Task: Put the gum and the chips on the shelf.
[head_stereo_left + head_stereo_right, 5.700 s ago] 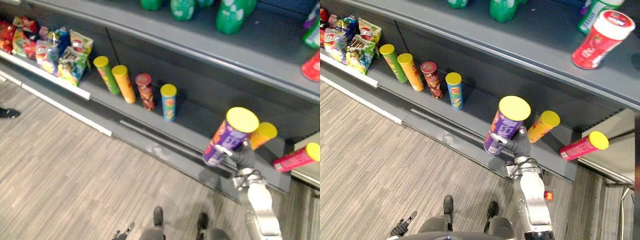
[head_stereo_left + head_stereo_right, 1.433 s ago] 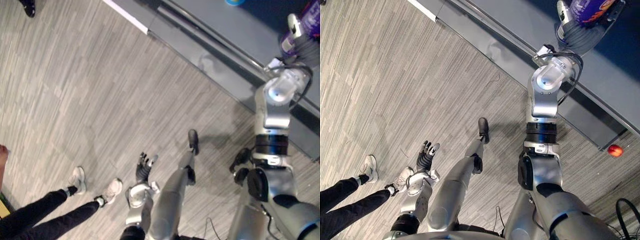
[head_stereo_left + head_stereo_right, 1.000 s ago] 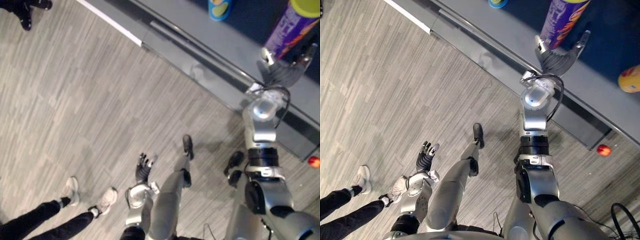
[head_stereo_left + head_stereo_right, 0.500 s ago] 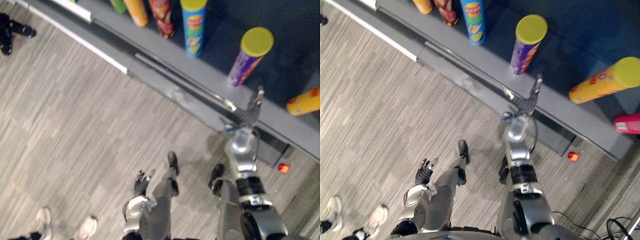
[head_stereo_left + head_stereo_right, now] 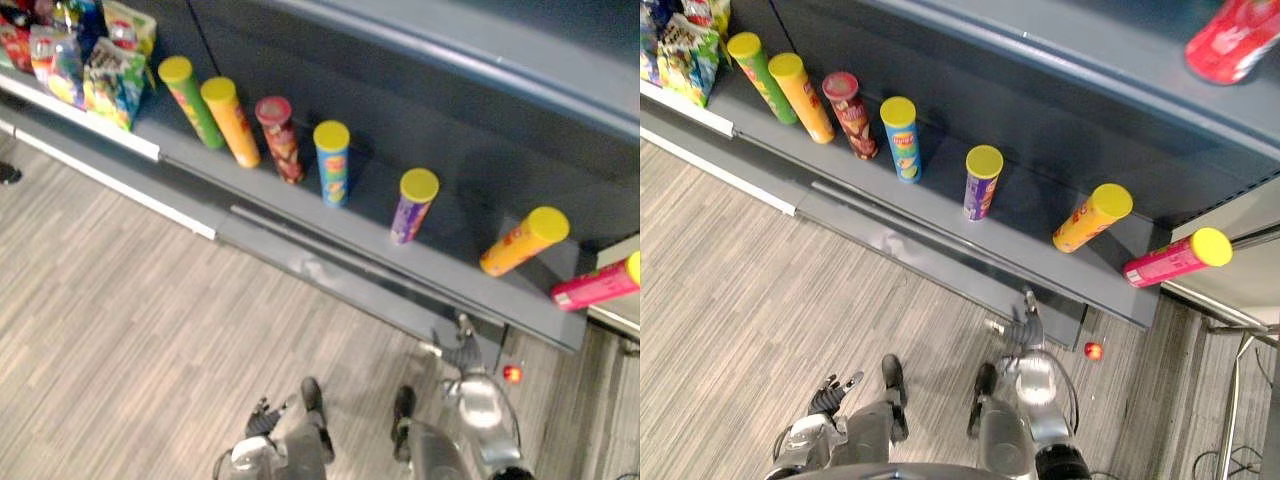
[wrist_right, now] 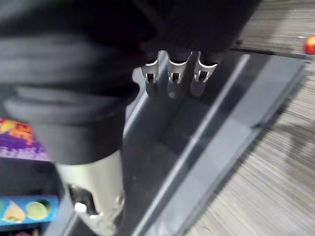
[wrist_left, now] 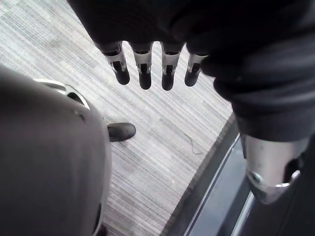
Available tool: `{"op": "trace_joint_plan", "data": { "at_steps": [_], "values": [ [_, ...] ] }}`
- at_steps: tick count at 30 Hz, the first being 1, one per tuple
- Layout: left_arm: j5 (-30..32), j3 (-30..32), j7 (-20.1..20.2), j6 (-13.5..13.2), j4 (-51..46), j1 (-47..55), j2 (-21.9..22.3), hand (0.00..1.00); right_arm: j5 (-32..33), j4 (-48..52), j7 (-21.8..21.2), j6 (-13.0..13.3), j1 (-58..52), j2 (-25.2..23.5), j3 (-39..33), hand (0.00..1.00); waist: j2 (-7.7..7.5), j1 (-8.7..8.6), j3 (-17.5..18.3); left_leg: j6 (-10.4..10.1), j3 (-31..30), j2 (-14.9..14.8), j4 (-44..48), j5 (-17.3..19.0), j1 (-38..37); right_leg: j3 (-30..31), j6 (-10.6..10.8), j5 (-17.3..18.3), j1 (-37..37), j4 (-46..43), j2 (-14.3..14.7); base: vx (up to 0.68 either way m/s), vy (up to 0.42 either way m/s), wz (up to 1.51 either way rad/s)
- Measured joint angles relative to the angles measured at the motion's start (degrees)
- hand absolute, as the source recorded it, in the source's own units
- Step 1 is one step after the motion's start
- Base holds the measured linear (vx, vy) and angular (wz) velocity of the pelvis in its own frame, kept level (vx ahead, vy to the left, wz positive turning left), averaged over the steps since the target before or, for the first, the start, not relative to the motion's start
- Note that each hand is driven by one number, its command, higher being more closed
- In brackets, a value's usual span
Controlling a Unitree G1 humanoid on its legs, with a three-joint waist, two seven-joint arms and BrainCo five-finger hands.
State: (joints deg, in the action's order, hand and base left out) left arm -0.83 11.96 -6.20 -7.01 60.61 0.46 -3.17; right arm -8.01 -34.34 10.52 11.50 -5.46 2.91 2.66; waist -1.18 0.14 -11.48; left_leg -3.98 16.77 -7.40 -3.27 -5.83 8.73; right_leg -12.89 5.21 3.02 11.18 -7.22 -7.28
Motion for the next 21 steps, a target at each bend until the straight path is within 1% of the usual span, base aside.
{"op": "trace_joint_plan", "data": {
  "at_steps": [2, 4, 6, 9, 11, 12, 13, 15, 16, 17, 21],
  "values": [
    [0.1, 1.1, 0.1, 0.1, 0.6, 1.1, 0.2, 0.00, 0.0, -5.1, -2.0, 0.2, -2.4, 0.2, -0.4, 0.00, -0.07, -0.18, 1.9, -0.1, 0.1, 0.3, -1.3, 0.1, -1.8, 0.0, 0.4, -0.2, -1.8, 1.3, 0.0, 0.05, 0.043, -0.02],
    [1.1, 1.9, 0.2, 0.1, 1.0, 1.8, 0.3, 0.00, 1.0, -12.9, -3.4, 0.0, -3.8, 0.0, -3.9, 0.00, -0.19, -0.26, 3.6, -0.5, 0.1, 0.7, -2.1, 0.4, -3.3, 0.1, 0.7, -0.4, -3.3, 2.3, -0.1, 0.07, 0.061, -0.02],
    [1.1, 2.6, 0.4, 0.1, 1.1, 2.1, 0.3, 0.00, 1.3, -16.0, -3.6, -0.3, -2.8, -0.1, -7.3, 0.00, -0.28, -0.62, 3.9, -0.5, 0.2, 0.8, -2.2, 0.5, -4.2, 0.3, 1.0, -0.6, -4.5, 3.1, -0.1, 0.03, 0.032, -0.04],
    [1.0, 4.5, 1.2, 0.0, 1.7, 2.4, 0.5, 0.00, 1.3, -19.0, -3.8, -0.3, -2.1, 0.0, -9.8, 0.00, -0.43, -0.62, 4.5, -0.5, 0.2, 0.9, -2.3, 0.7, -5.5, 0.3, 0.8, -0.9, -6.0, 3.6, -0.1, 0.02, 0.007, 0.01],
    [0.9, 6.2, 2.0, 0.0, 2.7, 2.6, 0.8, 0.00, 1.5, -21.3, -5.0, -0.5, -1.7, 0.0, -12.4, 0.00, -0.33, -0.62, 5.6, -0.5, 0.3, 0.9, -2.5, 1.1, -6.4, 0.3, 0.8, -0.9, -7.1, 4.3, 0.0, 0.04, 0.007, -0.01],
    [0.7, 6.8, 2.3, 0.0, 3.1, 2.7, 0.9, 0.00, 2.5, -22.5, -5.7, -0.8, -1.6, 0.1, -13.7, 0.00, -0.29, -0.62, 5.9, -0.5, 0.4, 1.0, -2.5, 1.3, -6.9, 0.4, 0.8, -0.9, -7.7, 4.5, -0.1, 0.06, 0.010, -0.04],
    [-0.7, 7.6, 2.7, 0.0, 3.3, 2.9, 1.1, 0.00, 4.1, -23.7, -6.1, -1.3, -1.5, 0.2, -15.0, 0.00, -0.19, -0.60, 6.0, -0.5, 0.6, 1.0, -2.5, 1.5, -7.7, 0.5, 0.8, -0.9, -8.6, 4.9, -0.1, 0.07, 0.012, -0.06],
    [-2.3, 9.0, 3.3, 0.1, 3.4, 3.5, 1.6, 0.00, 6.4, -25.8, -6.2, -1.7, -1.5, 0.3, -17.1, 0.00, 0.09, -0.57, 6.8, -0.5, 1.1, 1.0, -2.5, 1.8, -8.0, 0.8, 0.9, -0.9, -8.9, 5.2, -0.1, 0.10, 0.002, -0.10],
    [-4.2, 12.5, 4.3, 0.2, 3.7, 4.0, 3.1, 0.00, 15.2, -29.8, -7.1, -3.8, -3.1, -0.3, -22.2, 0.00, 0.85, -0.20, 7.1, -0.5, 1.5, 1.1, -2.6, 2.2, -9.9, 0.8, 0.9, -0.9, -11.1, 6.2, 0.0, 0.16, -0.011, -0.09],
    [-4.8, 12.8, 4.3, 0.2, 3.9, 4.1, 3.4, 0.00, 16.8, -29.8, -7.1, -3.8, -3.7, -0.6, -22.8, 0.00, 1.09, -0.23, 7.4, -0.5, 1.5, 1.1, -2.6, 2.4, -10.2, 0.8, 0.9, -0.9, -11.5, 6.3, 0.1, 0.16, -0.013, -0.06],
    [-5.2, 13.1, 4.4, 0.2, 3.9, 4.3, 3.5, 0.00, 18.2, -30.1, -7.1, -3.8, -3.7, -0.9, -24.6, 0.00, 1.41, -0.20, 7.6, -0.5, 1.6, 1.1, -2.6, 2.5, -10.2, 0.7, 0.9, -0.9, -11.8, 6.6, 0.1, 0.04, -0.004, 0.00]
  ]
}}
